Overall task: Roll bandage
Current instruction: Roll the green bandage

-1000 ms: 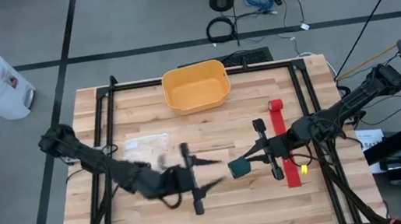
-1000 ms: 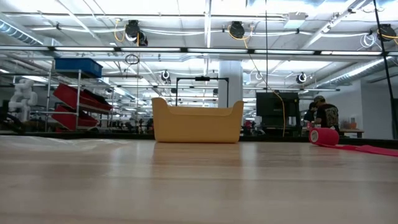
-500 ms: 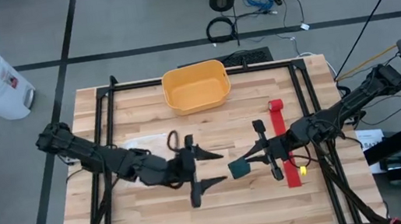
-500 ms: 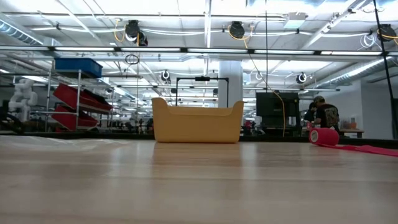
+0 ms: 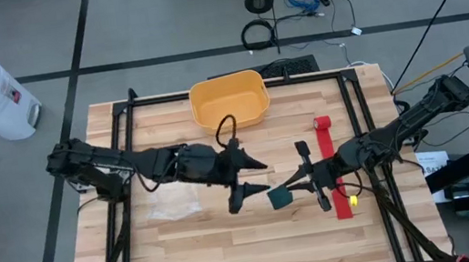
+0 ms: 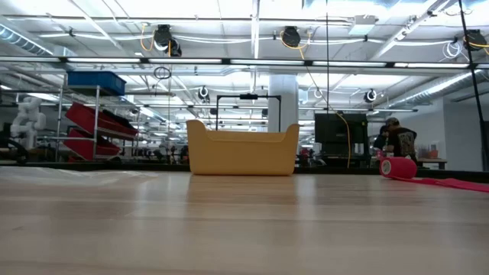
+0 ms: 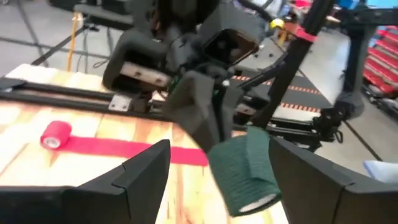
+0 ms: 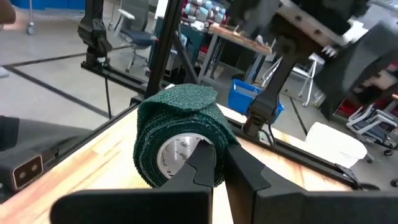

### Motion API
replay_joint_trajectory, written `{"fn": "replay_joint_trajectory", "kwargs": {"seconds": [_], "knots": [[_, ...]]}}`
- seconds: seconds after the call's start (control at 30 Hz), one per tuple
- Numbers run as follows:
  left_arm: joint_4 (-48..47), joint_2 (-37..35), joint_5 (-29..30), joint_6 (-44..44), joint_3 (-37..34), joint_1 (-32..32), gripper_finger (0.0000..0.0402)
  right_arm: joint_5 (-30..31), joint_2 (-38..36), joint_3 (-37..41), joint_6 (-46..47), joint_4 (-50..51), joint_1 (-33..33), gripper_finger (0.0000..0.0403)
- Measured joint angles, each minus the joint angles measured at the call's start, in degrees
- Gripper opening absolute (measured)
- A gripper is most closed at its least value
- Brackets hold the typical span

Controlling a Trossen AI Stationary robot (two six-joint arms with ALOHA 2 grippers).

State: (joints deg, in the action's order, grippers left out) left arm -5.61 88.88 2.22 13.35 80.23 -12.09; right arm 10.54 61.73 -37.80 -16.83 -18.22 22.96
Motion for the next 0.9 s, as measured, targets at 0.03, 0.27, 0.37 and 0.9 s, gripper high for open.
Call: {"fn": "replay_joint_trajectory", "kwargs": {"seconds": [0.03, 0.27, 0.37, 0.9], "knots": [[0.04, 0.34, -0.70, -0.88, 0.00, 0.13, 0.0279, 0.52, 0.00, 0.00, -0.21, 0.50, 0.00, 0.0011], [-3.43, 2.51, -0.89, -3.72, -0.04, -1.52, 0.0279, 4.98, 0.00, 0.00, -0.82, 1.50, -0.07, 0.0011], [-3.79, 3.90, 1.85, -5.46, -0.05, -2.57, 0.0279, 4.95, 0.00, 0.00, -0.77, 1.62, -0.03, 0.0011], [-3.03, 4.59, 7.92, -8.14, -0.07, -3.70, 0.0279, 7.72, 0.00, 0.00, -0.38, 3.48, -0.04, 0.0011]]}}
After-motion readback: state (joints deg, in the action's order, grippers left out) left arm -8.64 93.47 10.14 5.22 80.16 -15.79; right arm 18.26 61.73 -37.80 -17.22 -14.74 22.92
